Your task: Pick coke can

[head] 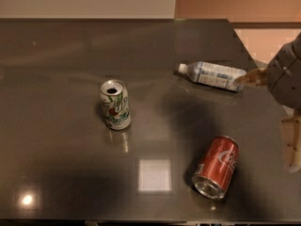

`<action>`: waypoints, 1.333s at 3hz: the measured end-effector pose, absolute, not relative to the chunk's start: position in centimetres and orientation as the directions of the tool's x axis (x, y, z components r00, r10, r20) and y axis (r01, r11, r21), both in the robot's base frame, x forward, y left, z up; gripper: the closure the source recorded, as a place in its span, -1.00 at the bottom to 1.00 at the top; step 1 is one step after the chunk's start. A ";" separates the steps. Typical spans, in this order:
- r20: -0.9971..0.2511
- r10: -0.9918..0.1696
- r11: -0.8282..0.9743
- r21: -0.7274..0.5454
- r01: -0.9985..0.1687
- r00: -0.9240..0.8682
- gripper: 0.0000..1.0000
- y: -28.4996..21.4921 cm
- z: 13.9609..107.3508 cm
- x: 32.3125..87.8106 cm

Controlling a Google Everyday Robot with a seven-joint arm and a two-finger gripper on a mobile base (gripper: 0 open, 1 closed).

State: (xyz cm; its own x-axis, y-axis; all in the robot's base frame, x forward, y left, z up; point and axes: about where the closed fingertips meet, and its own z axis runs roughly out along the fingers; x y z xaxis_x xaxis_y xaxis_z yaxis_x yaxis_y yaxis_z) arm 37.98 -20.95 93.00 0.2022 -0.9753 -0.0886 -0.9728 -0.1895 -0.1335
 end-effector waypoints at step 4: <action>-0.033 -0.703 -0.710 -0.035 -0.704 0.711 -1.00 -17.8 86.2 35.6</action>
Offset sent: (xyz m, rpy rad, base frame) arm -0.0179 0.0258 -0.0758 -0.1028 0.0718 0.5481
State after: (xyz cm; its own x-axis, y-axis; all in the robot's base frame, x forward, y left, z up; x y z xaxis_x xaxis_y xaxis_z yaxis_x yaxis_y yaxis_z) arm 35.62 -17.76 86.19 0.7107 -0.7027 -0.0334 -0.7035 -0.7098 -0.0345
